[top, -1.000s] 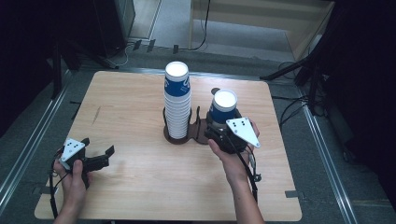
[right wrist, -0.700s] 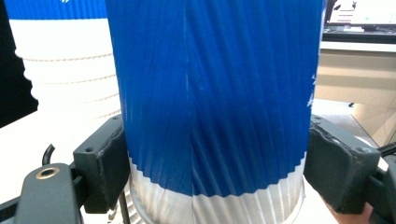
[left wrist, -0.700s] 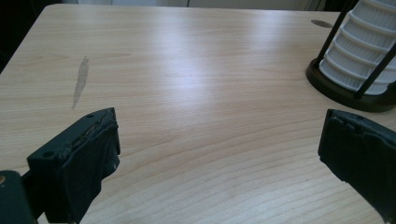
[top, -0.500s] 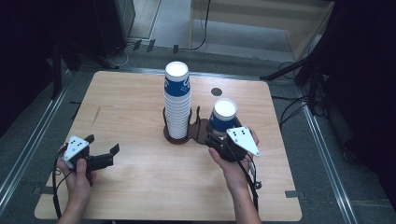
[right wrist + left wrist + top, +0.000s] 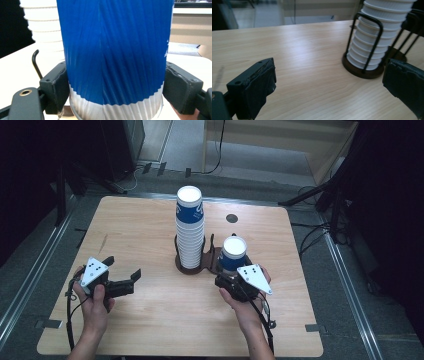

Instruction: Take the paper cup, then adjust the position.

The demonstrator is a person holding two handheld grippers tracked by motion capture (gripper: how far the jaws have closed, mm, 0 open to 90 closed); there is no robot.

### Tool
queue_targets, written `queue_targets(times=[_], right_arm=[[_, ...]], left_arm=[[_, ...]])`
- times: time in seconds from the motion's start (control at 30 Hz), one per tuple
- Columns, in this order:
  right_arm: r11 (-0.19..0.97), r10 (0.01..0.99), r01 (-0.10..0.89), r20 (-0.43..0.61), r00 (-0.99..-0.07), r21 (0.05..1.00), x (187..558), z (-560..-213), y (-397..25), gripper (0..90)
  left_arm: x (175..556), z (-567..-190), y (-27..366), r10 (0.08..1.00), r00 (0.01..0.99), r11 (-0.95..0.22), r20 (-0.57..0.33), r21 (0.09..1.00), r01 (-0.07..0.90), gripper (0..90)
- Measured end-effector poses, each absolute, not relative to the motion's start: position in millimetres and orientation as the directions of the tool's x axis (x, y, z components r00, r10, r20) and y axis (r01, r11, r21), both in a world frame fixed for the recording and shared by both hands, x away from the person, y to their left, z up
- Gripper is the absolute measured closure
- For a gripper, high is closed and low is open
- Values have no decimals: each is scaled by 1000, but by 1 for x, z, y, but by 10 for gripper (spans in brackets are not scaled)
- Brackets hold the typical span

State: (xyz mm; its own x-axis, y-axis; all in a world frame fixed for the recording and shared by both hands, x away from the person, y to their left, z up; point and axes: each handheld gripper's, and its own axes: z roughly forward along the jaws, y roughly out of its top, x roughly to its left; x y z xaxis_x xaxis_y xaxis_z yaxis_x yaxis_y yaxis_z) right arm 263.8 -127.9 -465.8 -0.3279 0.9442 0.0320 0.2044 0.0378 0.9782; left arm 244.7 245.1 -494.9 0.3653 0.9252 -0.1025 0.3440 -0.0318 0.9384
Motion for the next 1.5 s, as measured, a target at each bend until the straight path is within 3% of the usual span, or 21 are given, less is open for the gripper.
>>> queue_targets(times=[0.2,0.7,1.07,1.5], right_arm=[[46,941,206,27,-338,977,261,-471,-123,173],[213,927,189,-137,-349,959,256,-491,-105,175],[287,902,167,-207,-380,943,253,-499,-91,175],[464,832,110,-390,-395,879,247,-517,-70,174]], left_arm=[[251,-498,234,899,422,-51,-120,926,373,0],[247,-484,211,822,555,-118,-123,918,378,0],[246,-478,210,793,593,-126,-136,917,378,0],[242,-471,197,744,653,-159,-139,913,376,0]])
